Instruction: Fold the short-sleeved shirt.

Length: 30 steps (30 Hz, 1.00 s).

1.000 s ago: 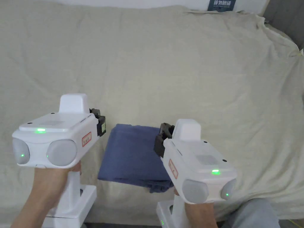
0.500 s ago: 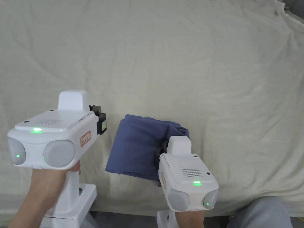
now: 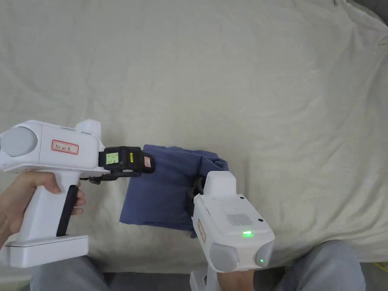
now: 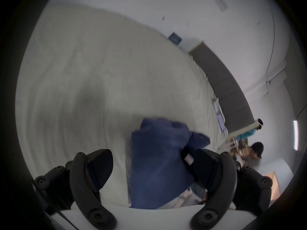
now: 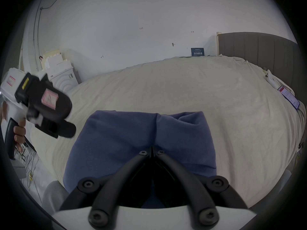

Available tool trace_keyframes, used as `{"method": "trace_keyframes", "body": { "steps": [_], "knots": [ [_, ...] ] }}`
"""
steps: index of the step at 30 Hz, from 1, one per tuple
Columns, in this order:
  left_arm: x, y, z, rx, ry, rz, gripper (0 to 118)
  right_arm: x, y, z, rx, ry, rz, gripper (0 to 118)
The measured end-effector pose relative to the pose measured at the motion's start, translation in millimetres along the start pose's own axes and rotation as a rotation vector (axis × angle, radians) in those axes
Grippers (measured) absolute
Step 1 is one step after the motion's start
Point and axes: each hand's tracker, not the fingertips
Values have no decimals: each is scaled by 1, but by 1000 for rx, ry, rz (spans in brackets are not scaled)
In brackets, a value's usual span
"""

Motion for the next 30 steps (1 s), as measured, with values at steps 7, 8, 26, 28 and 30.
{"method": "trace_keyframes", "body": {
  "steps": [7, 8, 26, 28, 30],
  "knots": [
    [-15, -1, -12, -30, -106, 47, 100, 0, 1, 0, -8, 2, -4, 0],
    [-18, -1, -12, -20, -158, 96, 89, 0, 2, 0, -9, 2, -3, 0],
    [51, 5, -18, -58, 124, 41, 17, 5, 25, 5, -66, 25, -46, 0],
    [55, 6, -5, -46, 123, 43, 17, 12, 36, 20, -19, 85, -76, 0],
    [58, 7, 11, -9, 144, 63, 17, 20, 51, 40, 37, 117, -62, 0]
  ]
}}
